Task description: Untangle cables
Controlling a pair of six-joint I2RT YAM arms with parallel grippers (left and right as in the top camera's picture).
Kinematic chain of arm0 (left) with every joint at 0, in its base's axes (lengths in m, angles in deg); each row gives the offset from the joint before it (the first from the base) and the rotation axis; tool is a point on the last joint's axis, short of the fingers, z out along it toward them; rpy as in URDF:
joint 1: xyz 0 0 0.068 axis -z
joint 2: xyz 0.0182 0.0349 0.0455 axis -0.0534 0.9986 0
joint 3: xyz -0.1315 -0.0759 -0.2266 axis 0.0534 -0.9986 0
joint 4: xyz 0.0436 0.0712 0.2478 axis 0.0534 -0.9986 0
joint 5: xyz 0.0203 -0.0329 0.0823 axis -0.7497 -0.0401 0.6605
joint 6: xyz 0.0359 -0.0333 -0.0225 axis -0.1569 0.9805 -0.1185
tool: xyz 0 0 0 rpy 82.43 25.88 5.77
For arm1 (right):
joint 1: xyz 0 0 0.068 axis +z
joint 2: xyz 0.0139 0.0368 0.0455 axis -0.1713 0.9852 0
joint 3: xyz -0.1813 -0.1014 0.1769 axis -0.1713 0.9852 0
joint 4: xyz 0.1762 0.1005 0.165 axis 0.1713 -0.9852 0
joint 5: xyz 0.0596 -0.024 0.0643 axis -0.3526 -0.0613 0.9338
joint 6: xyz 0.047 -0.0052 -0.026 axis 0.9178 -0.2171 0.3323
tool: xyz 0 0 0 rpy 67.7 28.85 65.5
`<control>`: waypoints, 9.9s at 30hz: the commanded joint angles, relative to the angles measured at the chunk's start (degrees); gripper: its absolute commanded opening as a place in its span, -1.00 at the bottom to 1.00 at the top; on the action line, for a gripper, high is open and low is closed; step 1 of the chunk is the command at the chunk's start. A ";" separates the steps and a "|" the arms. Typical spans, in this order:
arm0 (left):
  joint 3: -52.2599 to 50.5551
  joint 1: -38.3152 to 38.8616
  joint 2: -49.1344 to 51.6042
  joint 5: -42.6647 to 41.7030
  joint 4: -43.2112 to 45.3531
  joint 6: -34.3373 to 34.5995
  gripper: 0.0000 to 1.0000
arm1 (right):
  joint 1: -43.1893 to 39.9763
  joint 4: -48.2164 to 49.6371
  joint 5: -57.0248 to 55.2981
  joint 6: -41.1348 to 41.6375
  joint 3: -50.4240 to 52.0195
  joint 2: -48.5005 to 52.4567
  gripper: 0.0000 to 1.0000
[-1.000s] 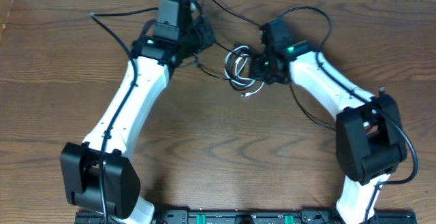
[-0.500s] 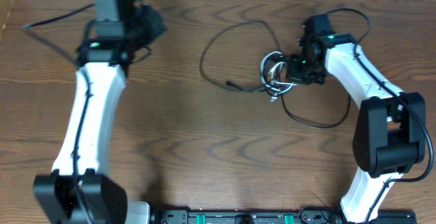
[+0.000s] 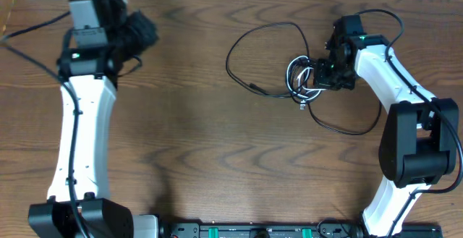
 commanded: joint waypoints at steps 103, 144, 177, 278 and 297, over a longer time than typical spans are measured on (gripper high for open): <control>-0.35 40.57 35.43 0.98 13.16 -22.53 -0.48 | 1.33 -2.45 0.66 -2.01 0.24 -0.57 -0.98; -0.17 19.39 -9.60 0.31 10.21 -14.08 -0.85 | 1.27 -1.97 -1.29 -1.92 1.81 -0.57 -0.98; -0.20 21.77 9.14 2.95 7.76 -15.15 -0.10 | 3.48 -3.48 7.74 -8.04 -5.77 -7.43 -0.34; -0.39 28.65 12.50 -20.33 4.74 -18.25 -0.15 | 7.67 -9.99 10.93 -12.02 -7.39 -9.99 -0.98; -0.39 30.16 18.45 -12.02 10.88 -17.81 -0.15 | 5.64 -11.08 24.63 -14.03 -7.39 -11.06 -0.98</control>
